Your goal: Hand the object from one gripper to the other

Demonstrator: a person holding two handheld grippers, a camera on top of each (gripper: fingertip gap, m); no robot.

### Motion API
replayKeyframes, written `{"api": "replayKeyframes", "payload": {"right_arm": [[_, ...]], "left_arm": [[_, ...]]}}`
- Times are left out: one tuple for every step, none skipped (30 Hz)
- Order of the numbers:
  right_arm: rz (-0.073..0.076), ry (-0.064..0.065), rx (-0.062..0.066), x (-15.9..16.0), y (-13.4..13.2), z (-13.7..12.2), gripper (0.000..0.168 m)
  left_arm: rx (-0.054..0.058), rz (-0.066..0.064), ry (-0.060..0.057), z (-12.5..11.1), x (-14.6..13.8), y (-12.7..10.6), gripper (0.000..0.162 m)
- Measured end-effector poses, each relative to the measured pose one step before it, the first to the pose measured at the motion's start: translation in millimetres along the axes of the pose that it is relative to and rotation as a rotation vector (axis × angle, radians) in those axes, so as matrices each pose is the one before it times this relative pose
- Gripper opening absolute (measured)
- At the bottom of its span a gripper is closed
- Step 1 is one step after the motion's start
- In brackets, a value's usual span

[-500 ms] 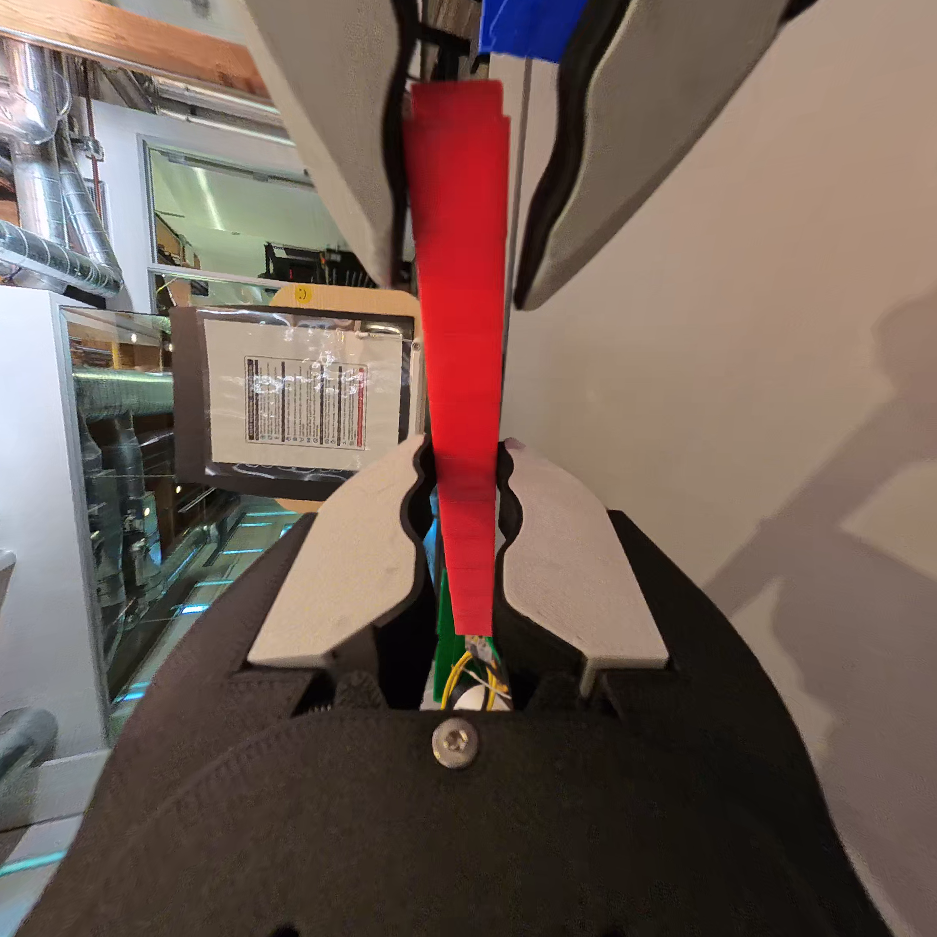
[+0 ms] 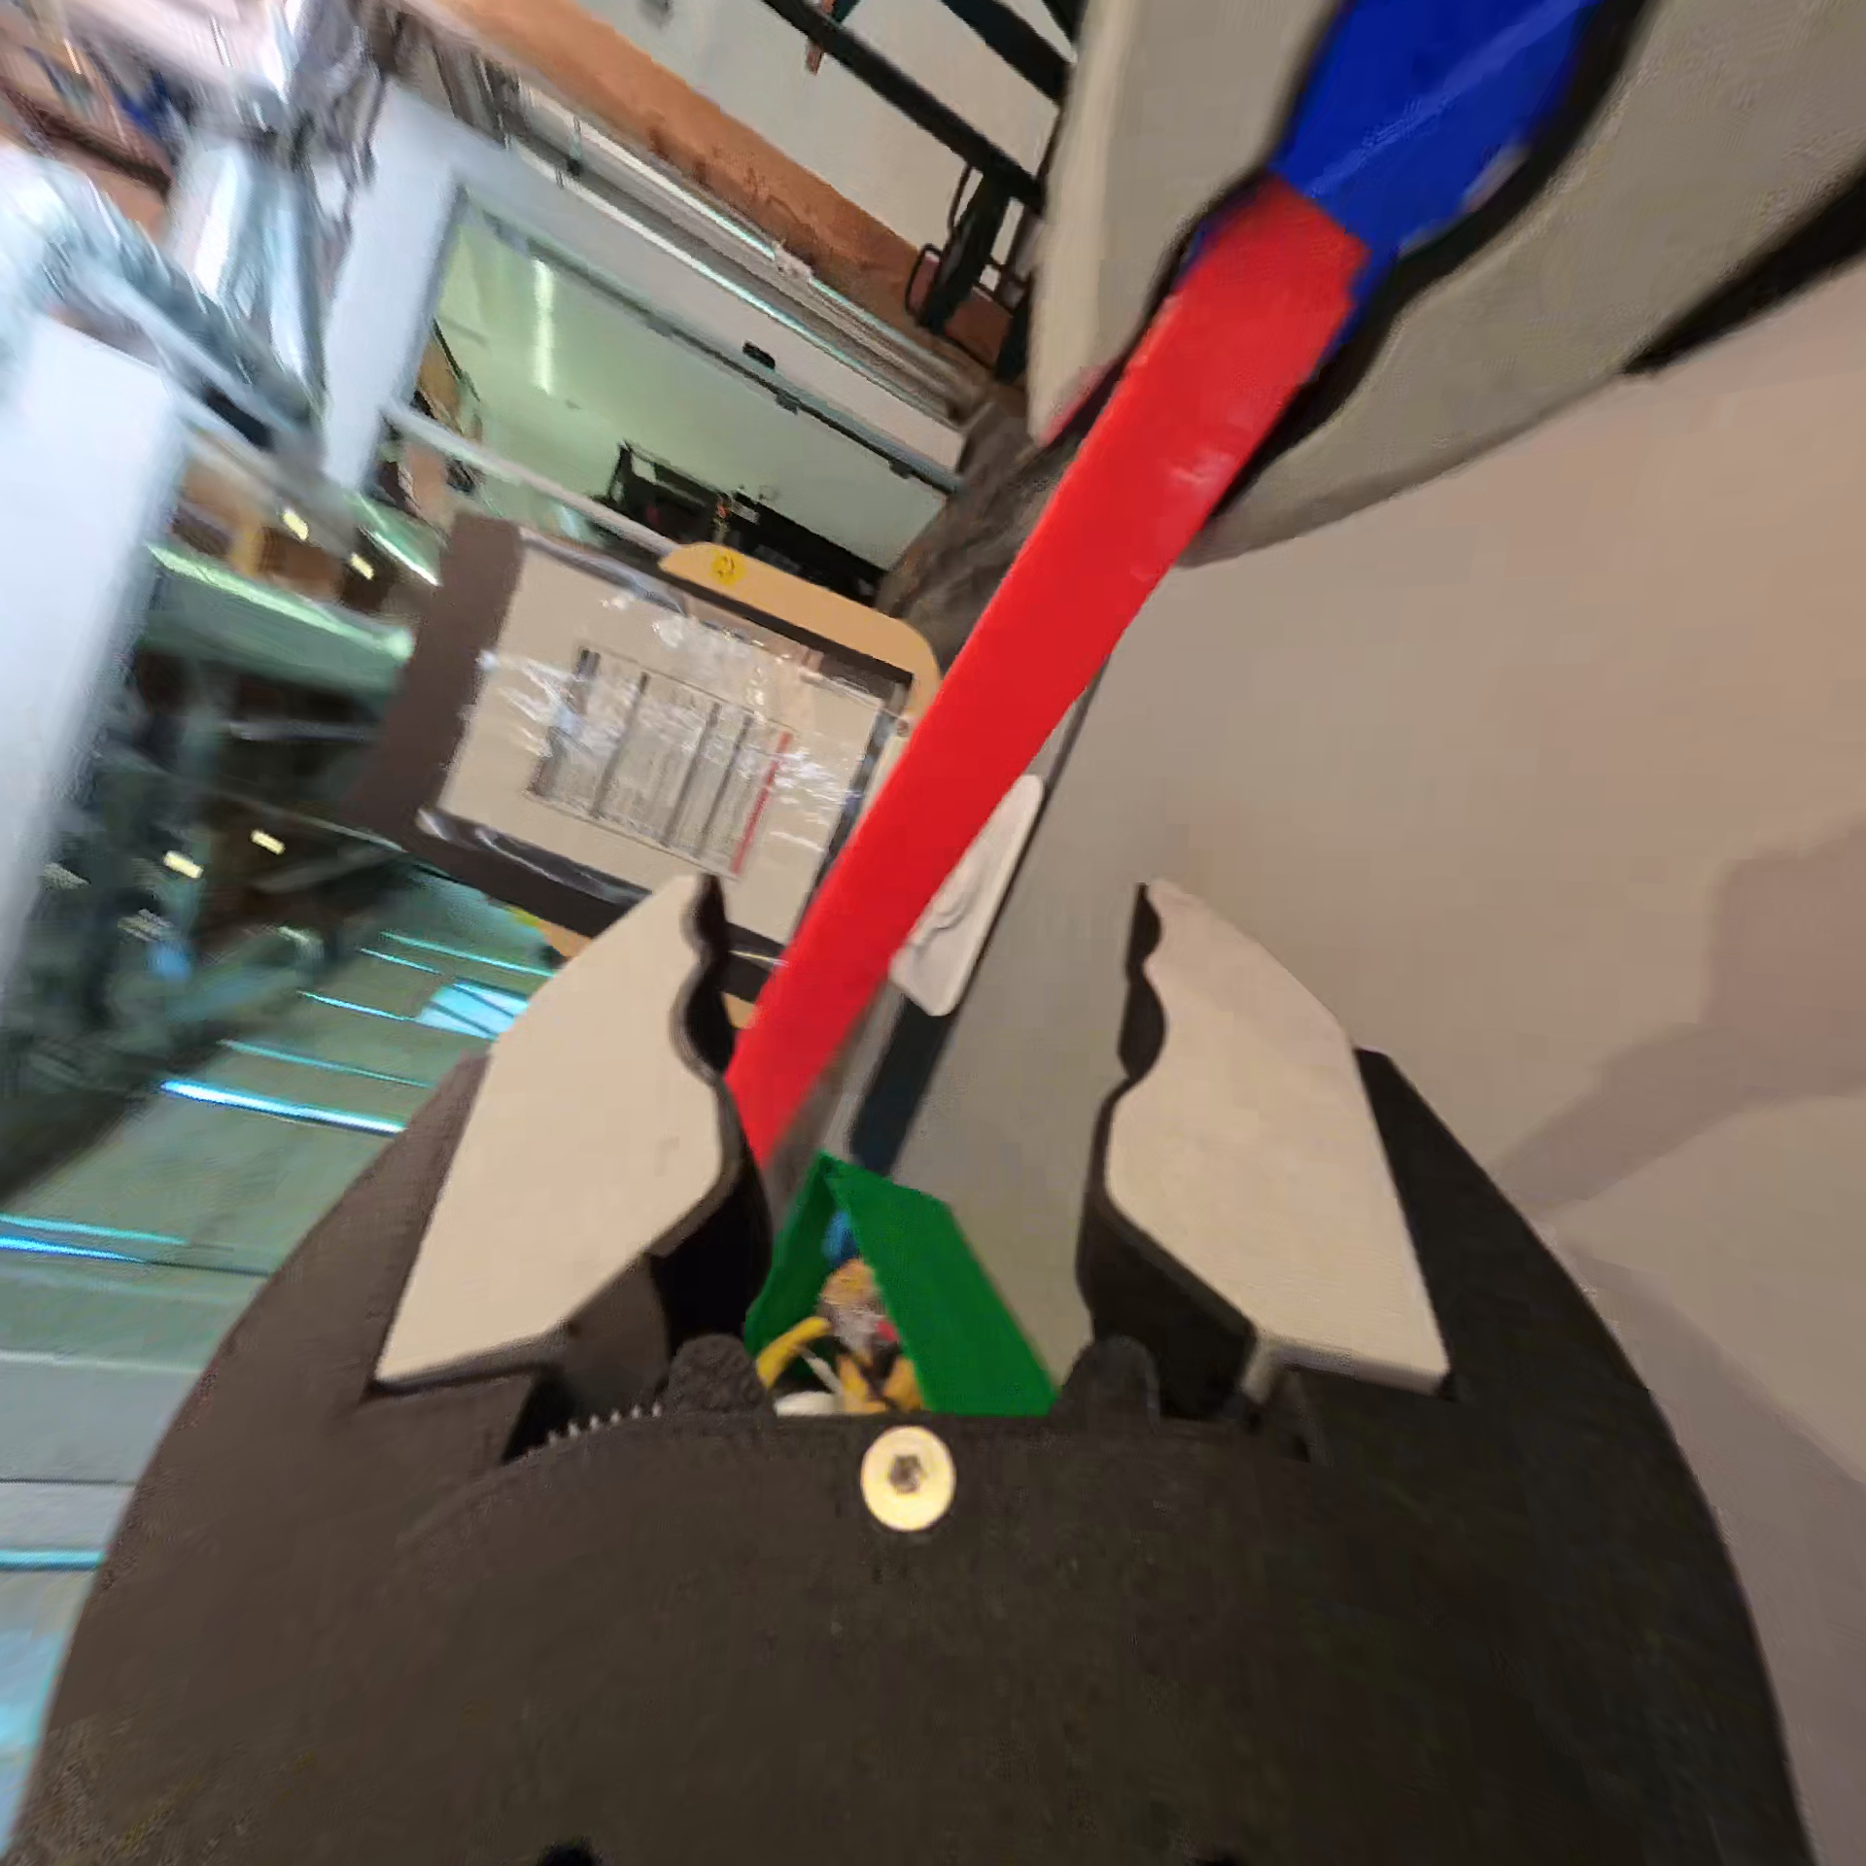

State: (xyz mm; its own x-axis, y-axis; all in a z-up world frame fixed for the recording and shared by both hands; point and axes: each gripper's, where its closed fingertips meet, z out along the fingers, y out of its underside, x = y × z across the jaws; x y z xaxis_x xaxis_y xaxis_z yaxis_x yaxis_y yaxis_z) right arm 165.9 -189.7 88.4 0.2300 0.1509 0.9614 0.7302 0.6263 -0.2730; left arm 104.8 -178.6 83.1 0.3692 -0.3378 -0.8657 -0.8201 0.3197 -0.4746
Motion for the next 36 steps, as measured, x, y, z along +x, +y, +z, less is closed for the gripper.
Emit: {"api": "replayKeyframes", "payload": {"right_arm": [[0.0332,0.0672,0.0052,9.28,2.66,-2.93,0.023],[0.0441,0.0777,0.0102,10.68,2.06,-3.66,0.023],[0.0539,0.0766,0.015,10.65,1.32,-4.03,0.023],[0.0574,0.0682,0.0194,9.34,0.37,-3.93,0.023],[0.0548,0.0647,0.0239,8.34,-0.59,-3.79,0.023],[0.0524,0.0621,0.0266,7.06,-1.41,-3.62,0.023],[0.0528,0.0553,0.0277,5.23,-2.09,-3.4,0.023],[0.0514,0.0465,0.0276,2.9,-2.62,-3.13,0.023],[0.0418,0.0366,0.0257,0.65,-2.83,-2.74,0.023],[0.0287,0.0339,0.0226,-0.59,-3.01,-2.52,0.023],[0.0209,0.0342,0.0216,-1.04,-3.22,-2.42,0.023],[0.0186,0.0256,0.023,-2.32,-3.74,-2.65,0.023],[0.0171,0.019,0.0218,-2.86,-3.86,-2.51,0.023],[0.0133,0.0178,0.0181,-2.87,-3.43,-2.44,0.023],[0.0079,0.0125,0.0137,-3.12,-2.81,-2.2,0.023],[0.0061,0.0107,0.0122,-2.61,-2.4,-1.83,0.023],[0.0087,0.0097,0.0092,-1.86,-1.61,-1.45,0.023],[0.0104,0.0049,-0.0001,-1.76,-0.12,-0.64,0.023],[0.0117,-0.0023,-0.0067,-2.34,1.17,0.0,0.023],[0.0154,-0.0097,-0.0064,-3.13,1.66,0.3,0.023],[0.0192,-0.0118,-0.0048,-2.89,2.3,0.35,0.023],[0.0196,-0.0175,-0.0087,-2.9,3.59,0.57,0.023],[0.0181,-0.0374,-0.0165,-4.72,5.23,0.27,0.023],[0.0185,-0.0458,-0.0204,-5.38,6.37,-0.25,0.027],[0.0173,-0.0364,-0.0222,-3.52,6.95,-1.15,0.035],[0.0121,-0.0418,-0.0208,-3.63,6.9,-1.64,0.043],[0.007,-0.0443,-0.0175,-3.31,6.0,-1.77,0.049],[0.006,-0.0363,-0.0204,-1.39,5.32,-1.46,0.049],[0.0138,-0.0408,-0.0205,-1.02,3.6,-0.27,0.048],[0.0328,-0.0483,-0.0123,-1.08,0.34,0.74,0.049],[0.0551,-0.0366,-0.0059,1.19,-2.6,1.63,0.048],[0.0717,-0.0215,-0.0056,3.34,-4.32,2.85,0.047],[0.0794,-0.0152,-0.0056,3.58,-5.49,4.05,0.047],[0.0787,-0.0139,-0.0042,2.61,-6.29,4.76,0.047],[0.073,-0.0207,-0.002,0.15,-6.46,5.39,0.048],[0.0628,-0.0261,-0.0027,-2.33,-5.56,5.83,0.048]], "left_arm": [[0.0145,-0.1044,0.0207,-6.37,-5.72,-3.27,0.083],[0.0381,-0.119,0.0134,-7.82,-6.21,-5.97,0.082],[0.0599,-0.1384,0.0124,-8.28,-5.44,-8.38,0.08],[0.0794,-0.1552,0.0443,-7.51,0.21,-10.33,0.079],[0.091,-0.1603,0.0784,-5.83,6.12,-10.83,0.078],[0.0894,-0.1546,0.0852,-3.25,7.64,-9.04,0.074],[0.0784,-0.1396,0.0795,-0.3,6.72,-6.34,0.072],[0.0452,-0.1208,0.0554,2.83,3.15,-1.96,0.07],[0.0208,-0.0922,0.0464,4.97,1.54,1.62,0.07],[0.0077,-0.0629,0.0445,6.9,1.91,3.61,0.069],[0.0019,-0.0491,0.0385,7.98,1.92,4.45,0.07],[0.0035,-0.0384,0.0406,8.52,3.45,3.75,0.07],[0.0072,-0.0277,0.0469,8.35,5.51,2.72,0.07],[0.0121,-0.0176,0.0352,7.63,4.75,1.38,0.069],[0.007,-0.002,0.0191,6.97,2.92,1.49,0.068],[-0.0017,0.0112,0.0086,6.09,1.72,1.99,0.066],[-0.0038,0.0209,0.0035,4.98,1.08,1.74,0.061],[-0.0033,0.021,-0.0007,3.79,0.48,1.15,0.058],[0.003,0.0195,0.0031,2.57,1.07,0.16,0.053],[0.0038,0.0221,0.0186,1.37,3.0,-0.16,0.041],[-0.0054,0.026,0.0304,0.26,4.57,0.52,0.025],[-0.0178,0.0232,-0.0226,-0.58,-3.24,1.61,0.025],[-0.026,0.0359,-0.0337,-1.76,-5.27,2.06,0.023],[-0.0382,0.0518,-0.0401,-3.36,-6.71,2.77,0.022],[-0.0435,0.0561,-0.0505,-4.86,-8.56,2.73,0.022],[-0.0491,0.0576,-0.0603,-5.96,-10.52,3.09,0.022],[-0.0575,0.0589,-0.0639,-6.36,-11.56,4.29,0.022],[-0.061,0.0596,-0.0662,-6.24,-12.25,5.18,0.022],[-0.0611,0.0622,-0.0696,-5.83,-12.47,5.8,0.022],[-0.0485,0.0594,-0.0686,-4.92,-11.64,5.42,0.022],[-0.0338,0.0507,-0.0561,-3.93,-8.89,4.52,0.022],[-0.0246,0.0356,-0.0379,-2.56,-5.32,3.83,0.022],[-0.0165,0.0183,-0.027,-1.53,-2.82,3.26,0.022],[-0.0066,0.0079,-0.0229,-0.75,-1.16,2.48,0.022],[-0.0037,0.01,-0.0164,-0.1,0.45,2.6,0.022],[-0.0015,0.0121,-0.0192,0.35,0.81,2.49,0.023]]}}
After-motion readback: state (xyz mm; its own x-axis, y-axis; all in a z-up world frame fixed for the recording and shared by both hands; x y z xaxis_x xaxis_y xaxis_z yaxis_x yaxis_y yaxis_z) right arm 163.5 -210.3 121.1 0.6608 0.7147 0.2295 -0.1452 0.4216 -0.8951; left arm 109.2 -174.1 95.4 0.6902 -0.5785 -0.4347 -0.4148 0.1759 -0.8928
